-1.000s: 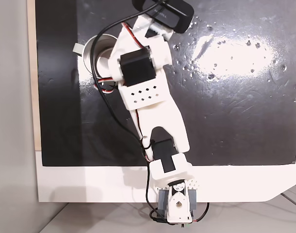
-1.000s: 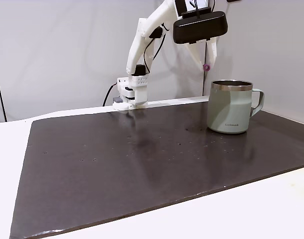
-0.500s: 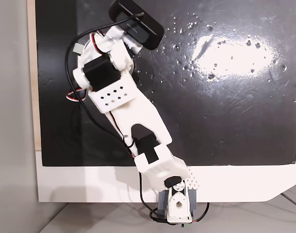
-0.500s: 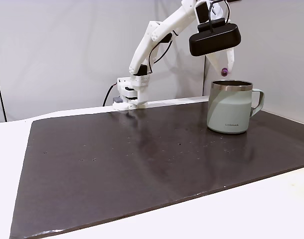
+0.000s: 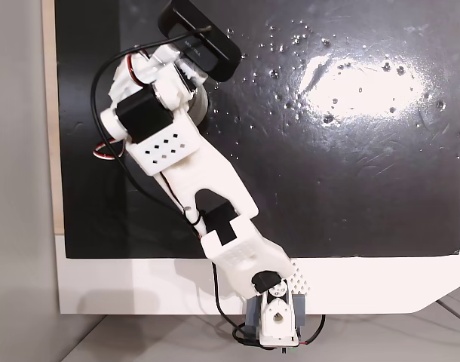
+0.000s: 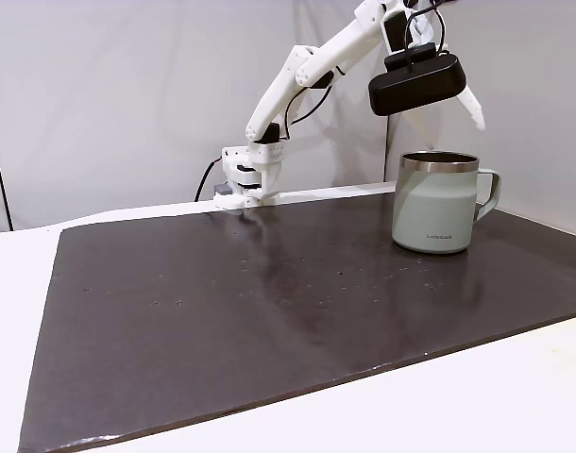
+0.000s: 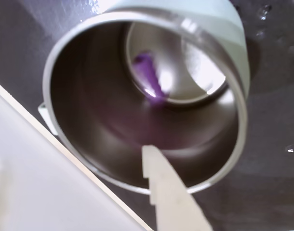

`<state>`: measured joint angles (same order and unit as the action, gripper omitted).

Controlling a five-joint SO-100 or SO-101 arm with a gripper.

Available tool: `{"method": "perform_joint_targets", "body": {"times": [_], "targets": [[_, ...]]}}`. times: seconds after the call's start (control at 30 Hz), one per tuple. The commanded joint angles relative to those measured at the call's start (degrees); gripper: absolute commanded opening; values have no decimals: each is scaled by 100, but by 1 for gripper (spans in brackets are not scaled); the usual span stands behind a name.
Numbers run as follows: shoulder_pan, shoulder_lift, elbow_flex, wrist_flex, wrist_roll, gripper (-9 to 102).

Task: Grasp a pengrip and put it in the cup.

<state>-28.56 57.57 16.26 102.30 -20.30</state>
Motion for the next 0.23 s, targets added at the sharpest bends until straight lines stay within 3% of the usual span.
{"method": "perform_joint_targets", "body": {"times": [0.0,0.2], "targets": [[114,79,-352,26,-53,38],[193,44,-352,35,-70,37]]}}
